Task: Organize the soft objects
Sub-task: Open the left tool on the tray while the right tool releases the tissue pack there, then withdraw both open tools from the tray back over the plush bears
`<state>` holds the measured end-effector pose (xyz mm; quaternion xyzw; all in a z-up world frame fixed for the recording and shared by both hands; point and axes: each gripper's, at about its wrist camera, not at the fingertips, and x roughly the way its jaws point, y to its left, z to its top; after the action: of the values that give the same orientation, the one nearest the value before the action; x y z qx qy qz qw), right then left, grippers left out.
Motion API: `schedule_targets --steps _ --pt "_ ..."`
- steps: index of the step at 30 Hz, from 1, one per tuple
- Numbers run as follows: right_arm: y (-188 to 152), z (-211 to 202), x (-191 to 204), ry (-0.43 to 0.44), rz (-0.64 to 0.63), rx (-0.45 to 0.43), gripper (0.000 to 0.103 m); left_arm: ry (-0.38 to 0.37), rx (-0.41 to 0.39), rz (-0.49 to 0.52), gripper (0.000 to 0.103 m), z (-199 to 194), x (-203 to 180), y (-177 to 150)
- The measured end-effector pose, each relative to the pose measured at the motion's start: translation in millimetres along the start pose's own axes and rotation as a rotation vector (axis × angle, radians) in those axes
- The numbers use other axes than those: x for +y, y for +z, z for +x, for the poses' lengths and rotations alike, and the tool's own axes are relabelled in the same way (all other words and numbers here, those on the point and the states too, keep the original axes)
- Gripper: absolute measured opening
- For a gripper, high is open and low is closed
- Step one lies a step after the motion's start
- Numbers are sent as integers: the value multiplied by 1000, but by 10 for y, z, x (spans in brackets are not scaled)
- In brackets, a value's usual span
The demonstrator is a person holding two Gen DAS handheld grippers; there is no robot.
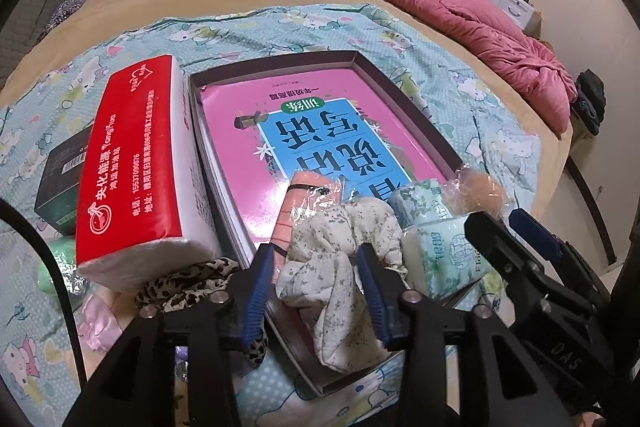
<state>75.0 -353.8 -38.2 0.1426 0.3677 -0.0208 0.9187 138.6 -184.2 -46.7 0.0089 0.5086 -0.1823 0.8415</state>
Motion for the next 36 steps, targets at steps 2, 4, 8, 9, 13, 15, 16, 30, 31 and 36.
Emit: schedule_targets --steps 2,4,8,9,13,15,16,30,31,36 --pt "4 -24 -28 -6 10 -7 85 -1 -6 3 50 -22 -2 1" --pt "9 -47 -51 -12 21 -13 85 -8 -12 9 51 -55 -12 3" --pt "13 -79 -76 -17 29 -19 85 -6 -22 23 55 -114 -56 2" --pt "13 -88 -78 -18 31 -20 85 -7 -26 27 57 -139 -68 2" --pt "13 -124 -91 -30 41 -28 85 4 -43 39 65 -250 -90 1" --pt "17 -159 -102 -29 50 -37 85 16 -50 43 66 -306 -94 -5" --pt "19 -170 -102 -32 52 -39 85 19 -51 43 68 -323 -90 -11" --pt "71 -396 158 -19 1 -68 86 66 -83 25 80 -677 77 -122" --pt "75 -410 187 -15 -4 -69 86 66 -86 23 81 -716 95 -129" --pt "103 -522 383 4 -39 -87 86 76 -110 15 82 -897 177 -150"
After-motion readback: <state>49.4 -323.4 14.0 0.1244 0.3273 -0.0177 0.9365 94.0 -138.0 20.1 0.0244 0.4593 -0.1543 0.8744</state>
